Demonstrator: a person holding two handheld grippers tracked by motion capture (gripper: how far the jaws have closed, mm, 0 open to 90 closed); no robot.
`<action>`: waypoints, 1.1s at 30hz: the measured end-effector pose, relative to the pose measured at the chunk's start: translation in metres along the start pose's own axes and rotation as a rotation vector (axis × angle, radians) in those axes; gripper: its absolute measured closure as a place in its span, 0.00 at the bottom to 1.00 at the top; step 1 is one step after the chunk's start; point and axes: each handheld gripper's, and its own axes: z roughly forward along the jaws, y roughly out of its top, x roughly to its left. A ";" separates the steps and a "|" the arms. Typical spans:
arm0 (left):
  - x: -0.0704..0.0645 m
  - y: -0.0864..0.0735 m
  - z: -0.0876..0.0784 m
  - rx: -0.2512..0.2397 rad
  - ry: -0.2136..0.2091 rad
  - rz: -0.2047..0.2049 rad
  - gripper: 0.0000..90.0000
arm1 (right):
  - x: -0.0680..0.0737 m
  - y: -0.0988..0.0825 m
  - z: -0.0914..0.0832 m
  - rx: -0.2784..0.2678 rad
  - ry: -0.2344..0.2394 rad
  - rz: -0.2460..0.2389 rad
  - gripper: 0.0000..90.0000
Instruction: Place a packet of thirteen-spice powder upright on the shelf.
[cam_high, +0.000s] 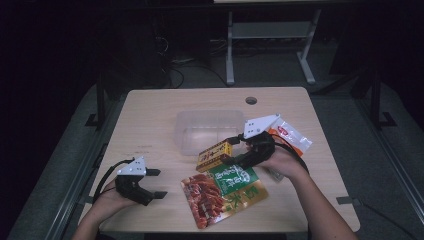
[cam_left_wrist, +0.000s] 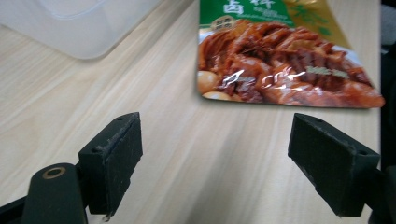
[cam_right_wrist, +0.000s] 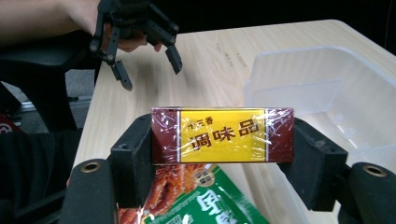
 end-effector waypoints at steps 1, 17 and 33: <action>0.001 0.000 0.000 0.000 0.005 -0.001 0.19 | -0.002 0.002 0.000 0.002 -0.001 -0.001 0.35; 0.004 0.001 -0.002 -0.019 -0.009 0.002 0.19 | -0.027 0.032 0.009 0.033 -0.030 -0.009 0.35; 0.008 -0.003 -0.008 -0.035 -0.012 -0.007 0.19 | -0.060 0.074 0.044 0.115 -0.058 -0.054 0.35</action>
